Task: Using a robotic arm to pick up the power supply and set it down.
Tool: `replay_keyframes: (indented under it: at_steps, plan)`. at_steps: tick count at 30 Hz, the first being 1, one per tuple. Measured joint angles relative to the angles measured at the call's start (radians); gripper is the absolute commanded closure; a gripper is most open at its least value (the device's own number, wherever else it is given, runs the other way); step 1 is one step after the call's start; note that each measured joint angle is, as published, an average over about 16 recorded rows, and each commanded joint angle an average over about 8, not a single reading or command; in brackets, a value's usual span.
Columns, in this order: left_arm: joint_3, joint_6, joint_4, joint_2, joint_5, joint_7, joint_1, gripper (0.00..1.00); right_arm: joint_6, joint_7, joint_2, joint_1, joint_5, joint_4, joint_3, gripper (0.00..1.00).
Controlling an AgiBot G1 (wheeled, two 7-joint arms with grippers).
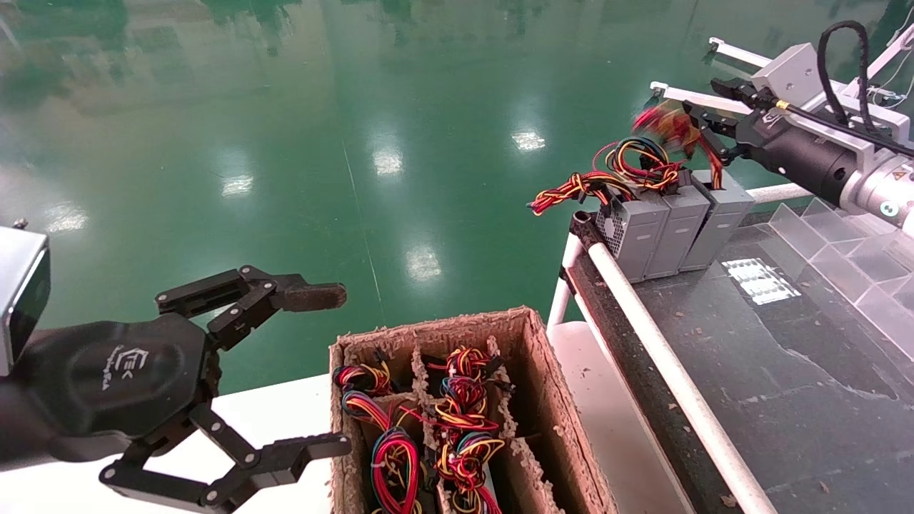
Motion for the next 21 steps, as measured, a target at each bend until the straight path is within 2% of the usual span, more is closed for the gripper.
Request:
replay_keyframes:
  at_steps: [12,21]
  plan:
    - [0.000,0.000,0.000,0.000,0.000,0.000,0.000,0.00,-0.120,0.097,0.043,0.008,0.049,-0.009,0.032,0.00]
    - [0.000,0.000,0.000,0.000,0.000,0.000,0.000,0.00,-0.211,0.211,0.090,-0.040,0.099,0.076,0.050,0.00]
